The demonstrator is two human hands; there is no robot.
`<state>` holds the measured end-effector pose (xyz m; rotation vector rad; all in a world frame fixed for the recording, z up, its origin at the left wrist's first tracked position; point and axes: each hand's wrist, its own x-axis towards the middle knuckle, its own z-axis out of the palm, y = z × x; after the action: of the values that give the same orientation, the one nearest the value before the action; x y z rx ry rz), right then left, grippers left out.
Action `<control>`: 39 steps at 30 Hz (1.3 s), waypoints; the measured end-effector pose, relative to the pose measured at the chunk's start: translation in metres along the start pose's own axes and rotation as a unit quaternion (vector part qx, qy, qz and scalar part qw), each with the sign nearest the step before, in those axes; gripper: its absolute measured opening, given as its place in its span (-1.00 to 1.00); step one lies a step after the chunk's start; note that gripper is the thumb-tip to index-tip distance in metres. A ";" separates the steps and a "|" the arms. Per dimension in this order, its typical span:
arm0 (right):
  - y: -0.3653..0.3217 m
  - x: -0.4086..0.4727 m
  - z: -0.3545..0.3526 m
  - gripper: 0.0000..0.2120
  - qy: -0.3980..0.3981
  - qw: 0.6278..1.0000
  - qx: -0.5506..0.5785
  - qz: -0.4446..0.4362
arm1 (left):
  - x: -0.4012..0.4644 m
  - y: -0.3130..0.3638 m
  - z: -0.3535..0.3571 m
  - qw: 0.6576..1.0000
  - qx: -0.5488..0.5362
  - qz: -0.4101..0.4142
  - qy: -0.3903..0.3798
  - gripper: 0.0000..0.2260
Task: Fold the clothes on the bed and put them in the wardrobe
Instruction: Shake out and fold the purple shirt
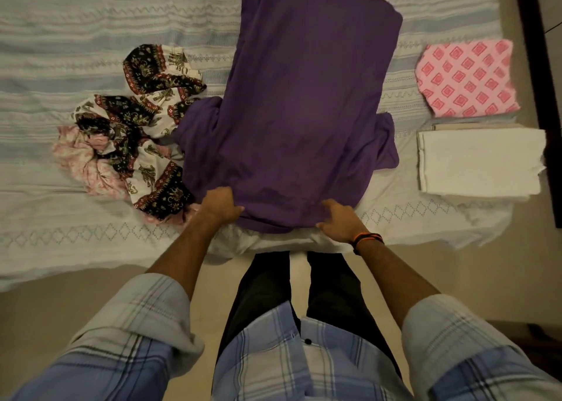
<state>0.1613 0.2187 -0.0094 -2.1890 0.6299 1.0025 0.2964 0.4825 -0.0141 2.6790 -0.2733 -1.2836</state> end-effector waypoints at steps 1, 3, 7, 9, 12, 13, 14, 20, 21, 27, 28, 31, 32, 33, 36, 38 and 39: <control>-0.001 -0.005 -0.007 -0.39 0.009 1.000 0.007 -0.007 | -0.007 0.009 0.000 1.000 -0.017 -0.010 -0.002 -0.52; -0.001 -0.010 -0.018 -0.38 0.016 1.000 0.017 -0.020 | -0.016 0.023 0.001 0.998 -0.051 -0.030 0.000 -0.51; 0.010 -0.025 -0.043 -0.36 0.022 0.998 0.036 -0.055 | -0.045 0.064 0.005 0.991 -0.123 -0.050 0.024 -0.48; 0.017 -0.031 -0.054 -0.38 0.024 0.996 0.041 -0.074 | -0.056 0.082 0.011 0.986 -0.156 -0.057 0.034 -0.46; 0.035 -0.040 -0.069 -0.41 0.028 0.993 0.033 -0.106 | -0.074 0.110 0.027 0.973 -0.209 -0.073 0.059 -0.44; 0.040 -0.043 -0.074 -0.41 0.030 0.992 0.031 -0.115 | -0.079 0.118 0.032 0.968 -0.227 -0.080 0.068 -0.45; 0.050 -0.047 -0.081 -0.41 0.030 0.991 0.028 -0.128 | -0.086 0.129 0.040 0.960 -0.251 -0.090 0.082 -0.45; 0.098 -0.067 -0.118 -0.44 0.037 0.983 0.036 -0.176 | -0.118 0.190 0.078 0.909 -0.385 -0.101 0.124 -0.50; 0.108 -0.071 -0.125 -0.44 0.037 0.982 0.043 -0.179 | -0.122 0.202 0.085 0.903 -0.399 -0.099 0.128 -0.51; 0.145 -0.076 -0.152 -0.48 0.035 0.982 0.054 -0.178 | -0.129 0.245 0.108 0.873 -0.460 -0.099 0.131 -0.61; 0.149 -0.075 -0.155 -0.48 0.036 0.982 0.055 -0.176 | -0.127 0.251 0.109 0.872 -0.461 -0.101 0.131 -0.62; 0.159 -0.068 -0.165 -0.49 0.032 0.984 0.052 -0.166 | -0.117 0.268 0.111 0.869 -0.469 -0.101 0.125 -0.63; 0.161 -0.066 -0.169 -0.49 0.028 0.985 0.051 -0.165 | -0.112 0.273 0.110 0.867 -0.472 -0.103 0.122 -0.64; 0.162 -0.063 -0.173 -0.49 0.025 0.985 0.049 -0.164 | -0.107 0.278 0.111 0.866 -0.473 -0.102 0.122 -0.65; 0.165 -0.052 -0.187 -0.48 0.019 0.986 0.045 -0.160 | -0.090 0.293 0.109 0.863 -0.480 -0.104 0.114 -0.63; 0.165 -0.046 -0.198 -0.48 0.015 0.988 0.039 -0.151 | -0.080 0.300 0.107 0.855 -0.495 -0.113 0.105 -0.63; 0.164 -0.045 -0.201 -0.49 0.014 0.988 0.037 -0.151 | -0.078 0.301 0.107 0.850 -0.503 -0.116 0.104 -0.64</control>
<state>0.1255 -0.0299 0.0697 -2.1552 0.3274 0.7767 0.1359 0.2011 0.0443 1.8973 0.6109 -0.7970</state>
